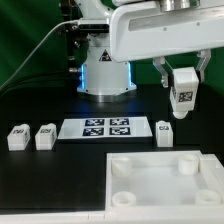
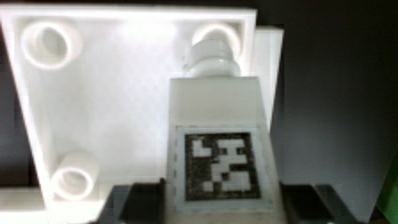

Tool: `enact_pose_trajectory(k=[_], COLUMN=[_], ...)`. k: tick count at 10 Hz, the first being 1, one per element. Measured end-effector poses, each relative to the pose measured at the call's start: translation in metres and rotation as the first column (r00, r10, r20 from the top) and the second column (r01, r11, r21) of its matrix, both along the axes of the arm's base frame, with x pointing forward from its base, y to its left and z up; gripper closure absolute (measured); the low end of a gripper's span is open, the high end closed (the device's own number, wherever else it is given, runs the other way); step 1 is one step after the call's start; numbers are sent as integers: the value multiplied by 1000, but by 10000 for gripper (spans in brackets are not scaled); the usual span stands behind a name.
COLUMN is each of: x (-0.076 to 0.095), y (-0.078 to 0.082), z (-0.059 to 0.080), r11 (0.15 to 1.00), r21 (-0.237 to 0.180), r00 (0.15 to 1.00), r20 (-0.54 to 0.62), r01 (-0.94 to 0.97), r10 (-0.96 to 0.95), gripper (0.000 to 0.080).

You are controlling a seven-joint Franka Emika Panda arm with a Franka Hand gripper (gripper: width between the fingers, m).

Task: Assemble one leg

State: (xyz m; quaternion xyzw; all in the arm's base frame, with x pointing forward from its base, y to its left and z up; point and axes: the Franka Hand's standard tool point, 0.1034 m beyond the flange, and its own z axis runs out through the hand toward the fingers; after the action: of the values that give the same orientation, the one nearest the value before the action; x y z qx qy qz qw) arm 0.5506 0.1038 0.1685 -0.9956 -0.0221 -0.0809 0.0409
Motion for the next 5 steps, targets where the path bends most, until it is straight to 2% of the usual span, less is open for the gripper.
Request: enact_pose_trajectory(k=[1, 4, 5], x=[25, 22, 19], y=[1, 6, 5], z=[11, 8, 3], r11=[1000, 999, 999], r21=[11, 52, 45], r00=[990, 931, 945], r20=[138, 362, 325], r01=[4, 16, 14], r10=[-6, -33, -28], gripper=[508, 508, 508])
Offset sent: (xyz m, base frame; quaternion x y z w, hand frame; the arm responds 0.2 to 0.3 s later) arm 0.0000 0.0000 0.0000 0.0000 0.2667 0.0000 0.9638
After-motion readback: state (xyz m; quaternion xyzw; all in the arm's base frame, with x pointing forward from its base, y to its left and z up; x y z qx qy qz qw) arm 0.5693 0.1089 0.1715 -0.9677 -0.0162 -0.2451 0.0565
